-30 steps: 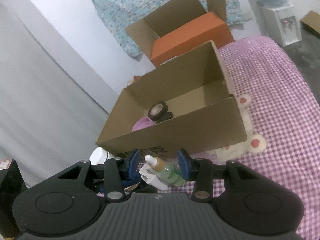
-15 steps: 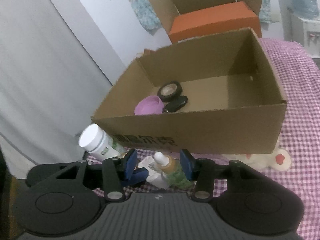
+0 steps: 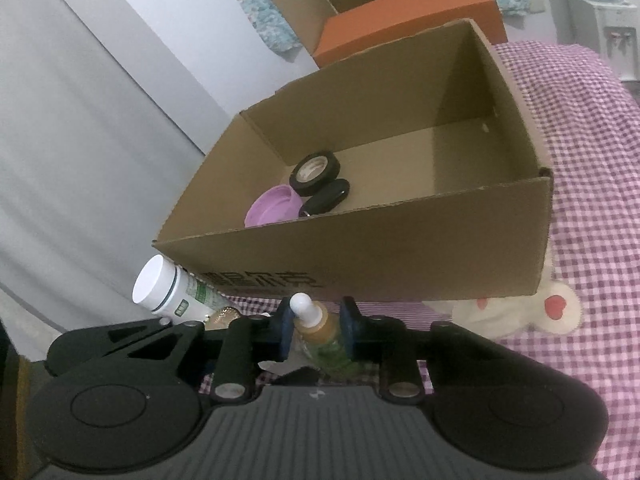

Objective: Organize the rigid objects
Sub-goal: 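Close the right tool around the green dropper bottle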

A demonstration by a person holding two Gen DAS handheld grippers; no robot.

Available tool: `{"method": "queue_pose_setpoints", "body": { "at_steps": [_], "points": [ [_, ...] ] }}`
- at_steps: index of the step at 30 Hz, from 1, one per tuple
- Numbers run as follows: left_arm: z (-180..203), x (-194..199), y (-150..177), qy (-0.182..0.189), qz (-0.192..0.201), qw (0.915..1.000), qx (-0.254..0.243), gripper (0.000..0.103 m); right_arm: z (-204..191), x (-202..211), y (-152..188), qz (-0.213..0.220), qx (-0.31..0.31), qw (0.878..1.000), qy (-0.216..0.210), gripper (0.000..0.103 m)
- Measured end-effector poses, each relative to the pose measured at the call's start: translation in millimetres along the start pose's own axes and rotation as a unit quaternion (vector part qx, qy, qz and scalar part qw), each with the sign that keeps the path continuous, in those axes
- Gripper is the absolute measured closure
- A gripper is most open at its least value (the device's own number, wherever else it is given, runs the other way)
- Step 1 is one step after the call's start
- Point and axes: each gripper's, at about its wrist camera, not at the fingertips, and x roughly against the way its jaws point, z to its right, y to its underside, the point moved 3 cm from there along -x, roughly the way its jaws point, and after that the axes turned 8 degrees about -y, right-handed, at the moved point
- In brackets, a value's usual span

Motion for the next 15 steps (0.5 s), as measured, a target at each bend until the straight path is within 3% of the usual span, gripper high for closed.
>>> {"method": "queue_pose_setpoints", "body": {
  "at_steps": [15],
  "points": [
    [13, -27, -4, -0.012, -0.019, 0.9991, -0.035, 0.071, 2, 2, -2, -0.001, 0.0, 1.0, -0.001, 0.079]
  ]
}}
